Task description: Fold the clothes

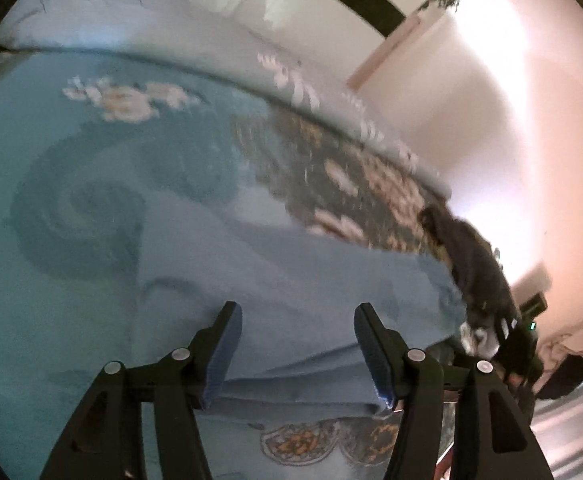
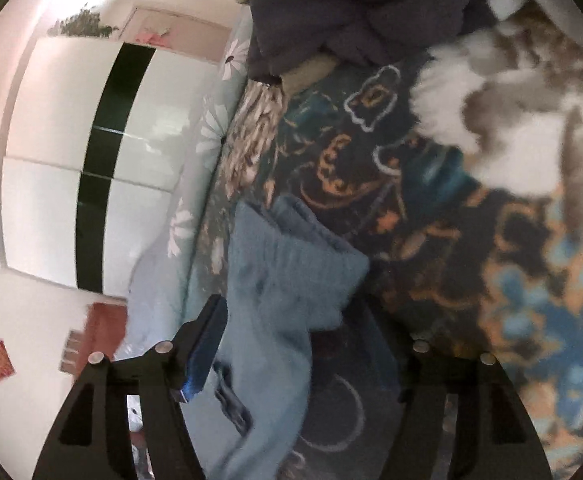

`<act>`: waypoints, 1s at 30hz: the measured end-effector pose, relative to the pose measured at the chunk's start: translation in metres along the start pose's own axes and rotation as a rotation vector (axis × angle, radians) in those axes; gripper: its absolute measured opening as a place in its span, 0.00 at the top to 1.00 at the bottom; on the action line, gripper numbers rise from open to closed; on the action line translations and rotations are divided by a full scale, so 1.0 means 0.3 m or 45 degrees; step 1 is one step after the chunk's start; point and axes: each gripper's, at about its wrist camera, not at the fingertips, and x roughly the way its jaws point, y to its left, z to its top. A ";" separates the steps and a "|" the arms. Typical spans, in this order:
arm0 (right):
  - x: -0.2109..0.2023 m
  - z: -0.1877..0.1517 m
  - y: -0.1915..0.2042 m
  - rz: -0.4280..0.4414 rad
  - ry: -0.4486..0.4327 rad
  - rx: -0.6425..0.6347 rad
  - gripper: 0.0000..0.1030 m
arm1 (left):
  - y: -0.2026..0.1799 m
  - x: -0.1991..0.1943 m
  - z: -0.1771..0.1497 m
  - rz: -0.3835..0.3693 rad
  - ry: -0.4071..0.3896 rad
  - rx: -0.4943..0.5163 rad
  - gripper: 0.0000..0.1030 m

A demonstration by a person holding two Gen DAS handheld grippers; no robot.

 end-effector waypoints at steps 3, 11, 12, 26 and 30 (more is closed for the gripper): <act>0.026 0.028 0.017 -0.020 0.001 -0.008 0.33 | 0.010 0.018 -0.021 0.010 0.022 0.012 0.39; 0.042 0.088 0.041 -0.090 0.000 -0.105 0.76 | 0.037 0.020 -0.035 -0.031 0.023 -0.012 0.39; 0.044 0.095 0.049 -0.107 0.003 -0.143 0.78 | 0.037 0.020 -0.039 -0.032 0.022 -0.008 0.39; -0.047 -0.121 0.524 -0.136 -0.101 -0.955 0.79 | 0.036 -0.101 -0.037 -0.074 -0.084 -0.082 0.39; 0.008 -0.322 0.683 -0.046 -0.030 -1.223 0.79 | 0.099 -0.168 -0.028 -0.034 -0.150 -0.153 0.39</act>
